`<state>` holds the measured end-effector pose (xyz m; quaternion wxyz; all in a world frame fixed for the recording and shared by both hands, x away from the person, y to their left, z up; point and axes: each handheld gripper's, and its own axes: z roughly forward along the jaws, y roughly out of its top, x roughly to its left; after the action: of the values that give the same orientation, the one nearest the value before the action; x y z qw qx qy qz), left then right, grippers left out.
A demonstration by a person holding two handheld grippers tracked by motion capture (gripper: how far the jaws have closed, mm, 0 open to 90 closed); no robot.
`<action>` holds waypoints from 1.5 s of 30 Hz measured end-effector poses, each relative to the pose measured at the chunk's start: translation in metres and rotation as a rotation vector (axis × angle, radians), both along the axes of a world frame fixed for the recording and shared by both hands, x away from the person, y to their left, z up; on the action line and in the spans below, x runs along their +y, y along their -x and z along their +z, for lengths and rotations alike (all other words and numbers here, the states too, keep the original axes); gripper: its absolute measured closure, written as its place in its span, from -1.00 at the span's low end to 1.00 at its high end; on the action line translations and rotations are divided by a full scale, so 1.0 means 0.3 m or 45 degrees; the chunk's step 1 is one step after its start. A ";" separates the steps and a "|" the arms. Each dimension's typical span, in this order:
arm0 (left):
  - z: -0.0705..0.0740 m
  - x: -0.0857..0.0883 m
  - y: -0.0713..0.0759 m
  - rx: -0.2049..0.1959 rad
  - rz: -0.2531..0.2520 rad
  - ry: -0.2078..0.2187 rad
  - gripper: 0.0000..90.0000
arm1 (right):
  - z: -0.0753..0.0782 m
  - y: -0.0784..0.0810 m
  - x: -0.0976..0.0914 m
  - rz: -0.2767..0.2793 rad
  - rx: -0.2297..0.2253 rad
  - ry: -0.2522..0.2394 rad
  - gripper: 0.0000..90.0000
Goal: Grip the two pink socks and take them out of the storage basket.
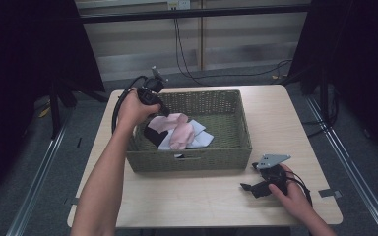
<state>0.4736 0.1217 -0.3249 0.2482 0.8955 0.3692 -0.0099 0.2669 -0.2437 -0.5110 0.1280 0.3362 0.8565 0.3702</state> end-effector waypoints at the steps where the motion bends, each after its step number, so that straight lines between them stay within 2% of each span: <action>1: 0.011 -0.003 0.003 -0.002 -0.002 0.004 0.99 | 0.000 0.000 0.000 0.002 -0.001 0.001 -0.77; 11: 0.077 -0.008 0.022 -0.011 -0.038 -0.002 0.99 | 0.000 0.000 0.000 0.000 0.000 0.000 -0.77; 26: 0.167 -0.018 0.057 -0.012 -0.089 0.015 0.99 | 0.000 0.000 0.000 0.000 -0.001 0.000 -0.77; 30: 0.190 -0.022 0.068 -0.025 -0.108 0.020 0.99 | 0.000 0.000 0.000 0.002 -0.002 0.001 -0.77; 45: 0.225 -0.036 0.130 -0.009 -0.185 0.041 0.99 | 0.000 0.000 0.000 0.000 -0.001 0.001 -0.77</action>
<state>0.4346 0.1109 -0.2573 0.2626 0.9159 0.3021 -0.0306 0.2668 -0.2437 -0.5111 0.1285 0.3360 0.8565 0.3701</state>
